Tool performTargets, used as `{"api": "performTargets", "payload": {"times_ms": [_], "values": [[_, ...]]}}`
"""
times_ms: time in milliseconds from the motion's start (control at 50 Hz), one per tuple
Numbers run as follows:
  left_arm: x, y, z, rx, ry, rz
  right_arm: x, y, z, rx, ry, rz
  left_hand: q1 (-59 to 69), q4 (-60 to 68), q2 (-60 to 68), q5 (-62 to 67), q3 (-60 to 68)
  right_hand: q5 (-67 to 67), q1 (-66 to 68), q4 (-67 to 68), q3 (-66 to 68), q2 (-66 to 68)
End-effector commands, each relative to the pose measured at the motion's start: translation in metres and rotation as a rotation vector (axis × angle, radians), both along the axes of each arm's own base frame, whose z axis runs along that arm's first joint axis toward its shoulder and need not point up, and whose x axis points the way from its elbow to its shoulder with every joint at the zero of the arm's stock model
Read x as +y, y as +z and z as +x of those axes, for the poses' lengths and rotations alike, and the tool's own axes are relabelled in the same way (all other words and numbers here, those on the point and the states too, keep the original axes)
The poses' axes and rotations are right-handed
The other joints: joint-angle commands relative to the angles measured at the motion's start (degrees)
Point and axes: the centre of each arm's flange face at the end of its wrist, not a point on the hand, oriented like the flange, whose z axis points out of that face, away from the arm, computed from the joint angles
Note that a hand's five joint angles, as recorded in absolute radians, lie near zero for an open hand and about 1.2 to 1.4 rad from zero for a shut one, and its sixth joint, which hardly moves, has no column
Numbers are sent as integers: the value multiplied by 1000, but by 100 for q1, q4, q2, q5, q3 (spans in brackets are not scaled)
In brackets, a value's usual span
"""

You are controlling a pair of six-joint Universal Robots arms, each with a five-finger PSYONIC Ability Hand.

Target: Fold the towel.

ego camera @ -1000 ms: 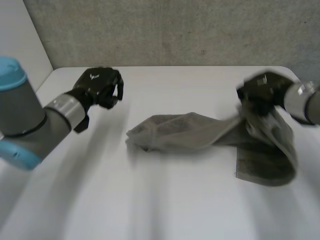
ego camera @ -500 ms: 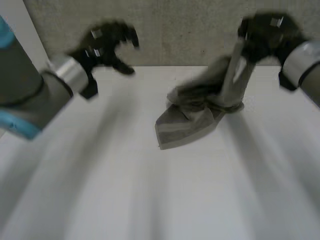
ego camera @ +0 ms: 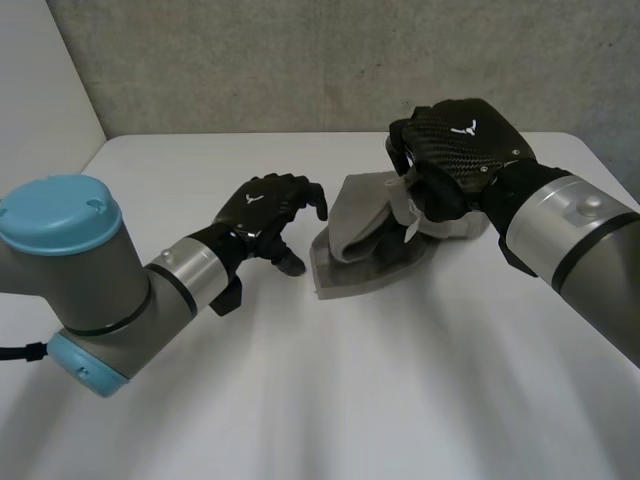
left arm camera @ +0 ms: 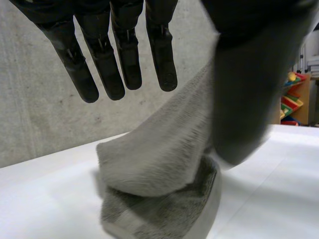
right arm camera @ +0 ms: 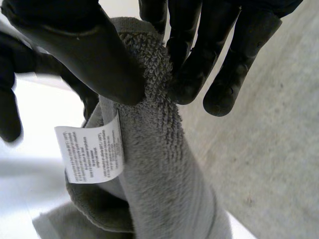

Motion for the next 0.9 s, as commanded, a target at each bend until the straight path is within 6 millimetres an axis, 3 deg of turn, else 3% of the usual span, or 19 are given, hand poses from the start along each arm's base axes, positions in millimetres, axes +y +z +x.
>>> {"api": "performTargets", "payload": {"times_ms": [20, 200, 320, 540, 700, 760, 800, 820, 840, 900], "values": [[1, -7, -13, 68, 15, 57, 24, 31, -9, -63, 8, -75, -146, -247, -213, -14, -245, 398, 368, 318, 353, 485], [-6, -19, -26, 187, 73, 158, 48, 64, -21, -166, 16, -131, -112, -213, -179, 20, -211, 398, 368, 318, 353, 485], [-4, -22, -32, 233, 71, 180, 52, 57, -23, -154, 15, -107, -112, -213, -179, 20, -211, 398, 368, 318, 353, 485], [4, -17, -36, 330, 62, 192, 55, 28, -23, -112, 26, -19, -129, -230, -196, 3, -228, 398, 368, 318, 353, 485], [0, -9, -40, 372, 83, 132, 76, 35, -20, -151, 81, -22, -28, -129, -95, 104, -127, 398, 368, 318, 353, 485], [-1, -9, -41, 375, 83, 124, 83, 40, -18, -166, 99, -33, 998, 897, 931, 1130, 899, 398, 368, 318, 353, 485], [1, -12, -42, 368, 78, 129, 84, 42, -19, -171, 97, -39, 3996, 3895, 3929, 4128, 3897, 398, 368, 318, 353, 485], [1, -12, -42, 368, 78, 129, 84, 42, -19, -171, 97, -39, 4009, 3908, 3942, 4141, 3910, 398, 368, 318, 353, 485], [3, -14, -43, 366, 71, 135, 83, 43, -20, -172, 89, -41, 4890, 4788, 4822, 5022, 4791, 398, 368, 318, 353, 485], [4, -22, -42, 349, 67, 153, 78, 40, -21, -167, 78, -32, 4899, 4797, 4831, 5031, 4800, 398, 368, 318, 353, 485]]}}
